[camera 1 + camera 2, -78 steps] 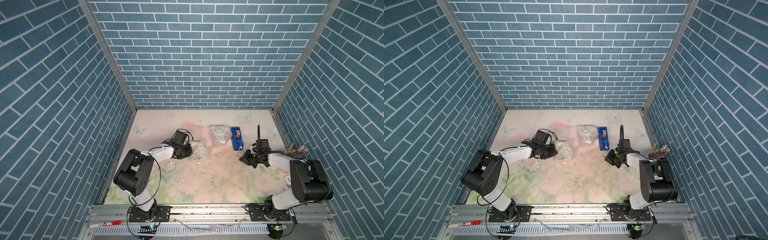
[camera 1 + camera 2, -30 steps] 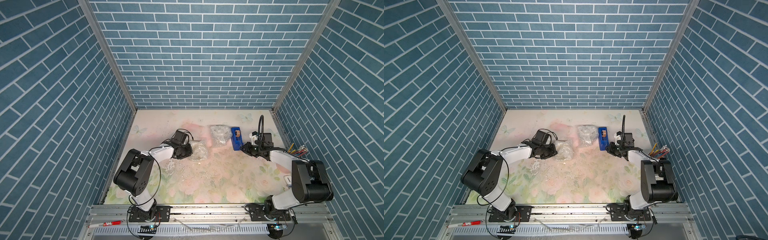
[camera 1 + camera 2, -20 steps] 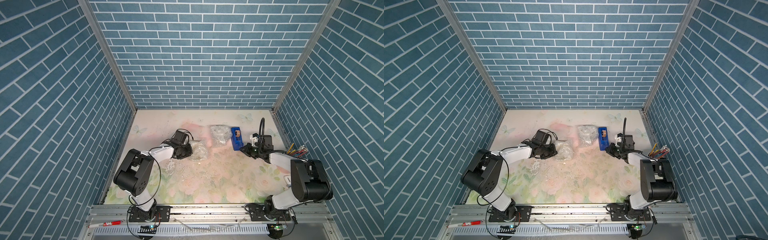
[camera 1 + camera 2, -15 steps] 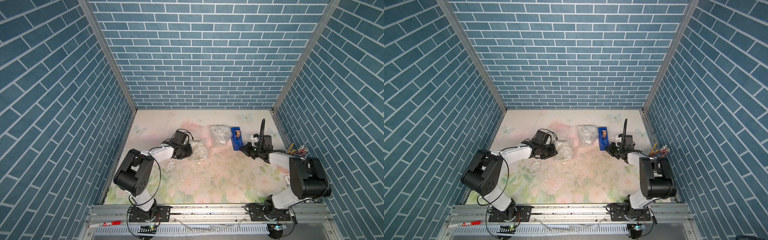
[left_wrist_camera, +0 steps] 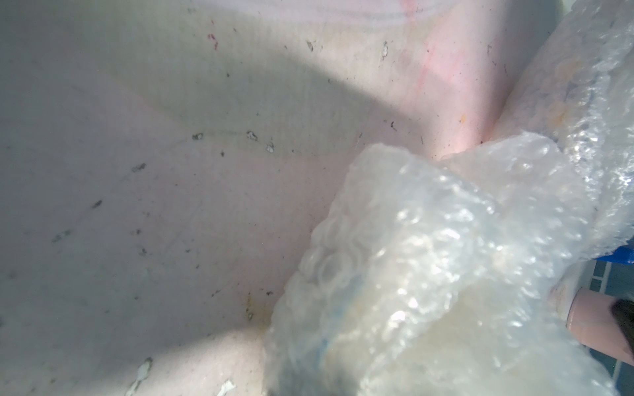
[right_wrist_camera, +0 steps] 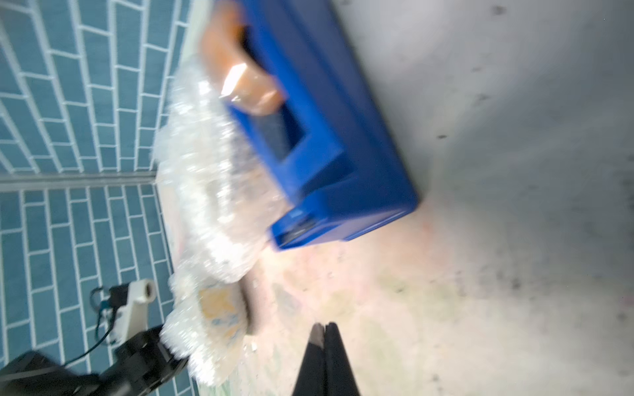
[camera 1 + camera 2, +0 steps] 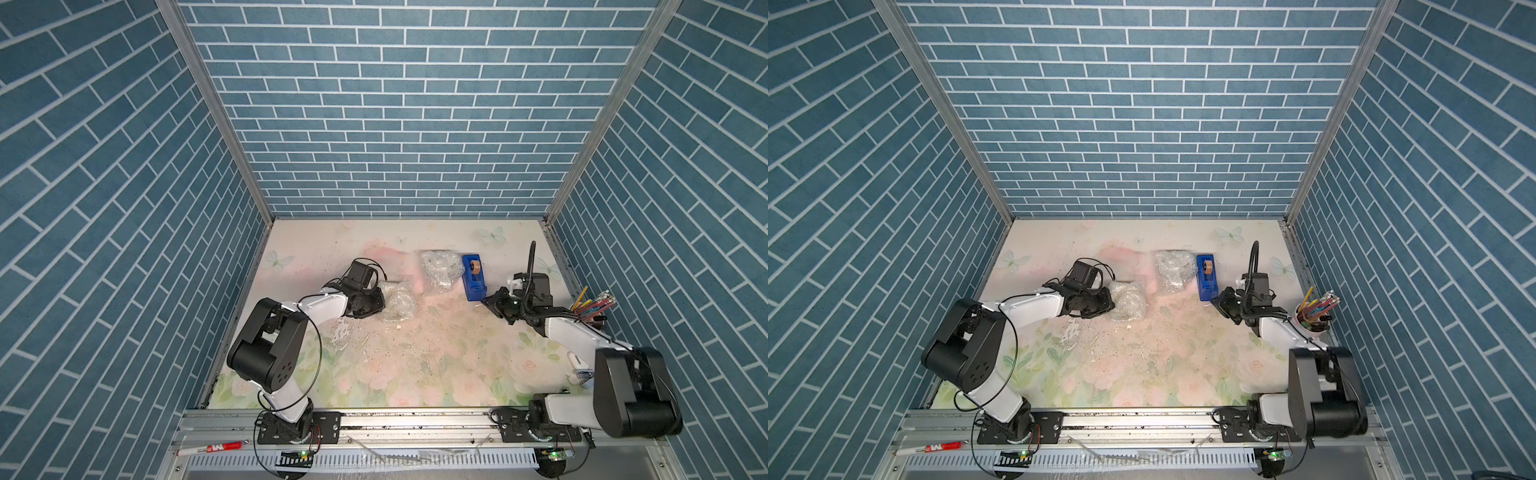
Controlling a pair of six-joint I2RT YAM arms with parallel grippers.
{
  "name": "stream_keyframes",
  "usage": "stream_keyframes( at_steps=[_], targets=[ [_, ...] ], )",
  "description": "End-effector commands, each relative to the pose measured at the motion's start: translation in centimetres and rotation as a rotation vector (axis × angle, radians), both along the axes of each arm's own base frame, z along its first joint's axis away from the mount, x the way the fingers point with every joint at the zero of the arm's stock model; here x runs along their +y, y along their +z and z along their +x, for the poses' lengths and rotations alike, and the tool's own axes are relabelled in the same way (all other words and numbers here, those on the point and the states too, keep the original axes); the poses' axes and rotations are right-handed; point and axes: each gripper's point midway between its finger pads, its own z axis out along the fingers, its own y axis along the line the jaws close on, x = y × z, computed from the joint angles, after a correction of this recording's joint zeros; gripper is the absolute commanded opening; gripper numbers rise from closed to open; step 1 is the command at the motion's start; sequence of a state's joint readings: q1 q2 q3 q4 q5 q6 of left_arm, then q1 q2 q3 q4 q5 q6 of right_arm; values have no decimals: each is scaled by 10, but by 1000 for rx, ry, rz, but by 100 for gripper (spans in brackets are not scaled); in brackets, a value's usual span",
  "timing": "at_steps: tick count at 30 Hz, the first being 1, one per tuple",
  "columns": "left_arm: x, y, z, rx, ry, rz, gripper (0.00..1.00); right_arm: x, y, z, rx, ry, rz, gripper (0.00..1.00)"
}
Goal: Wrap bowls in bubble wrap
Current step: Tear off the tape using the Tape Cutter, then stick the tape on the bubble wrap.
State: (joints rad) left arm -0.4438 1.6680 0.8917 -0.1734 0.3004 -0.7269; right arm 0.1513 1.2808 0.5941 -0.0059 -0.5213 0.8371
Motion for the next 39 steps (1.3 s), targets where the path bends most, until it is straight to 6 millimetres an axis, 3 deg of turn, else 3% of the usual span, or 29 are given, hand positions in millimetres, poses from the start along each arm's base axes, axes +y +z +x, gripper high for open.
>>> stream_keyframes(
  at_steps=[1,4,9,15,18,28,39],
  targets=[
    [5,-12,-10,38,-2,26,8,28,24,-22,-52,135,-46,0],
    [4,-12,-10,43,2,23,8,60,42,-24,-122,220,-46,0],
    [5,-10,-10,36,-2,26,8,125,59,-8,-193,319,-2,0],
    [3,-11,-9,40,-3,16,8,196,66,-3,-193,430,81,0],
    [2,-10,-8,39,-5,14,8,218,58,-11,-176,482,69,0],
    [1,-10,-8,37,-4,11,8,248,31,-13,-103,536,37,0],
    [1,-5,-7,25,-3,4,8,244,-27,1,31,502,-156,0]
  ],
)
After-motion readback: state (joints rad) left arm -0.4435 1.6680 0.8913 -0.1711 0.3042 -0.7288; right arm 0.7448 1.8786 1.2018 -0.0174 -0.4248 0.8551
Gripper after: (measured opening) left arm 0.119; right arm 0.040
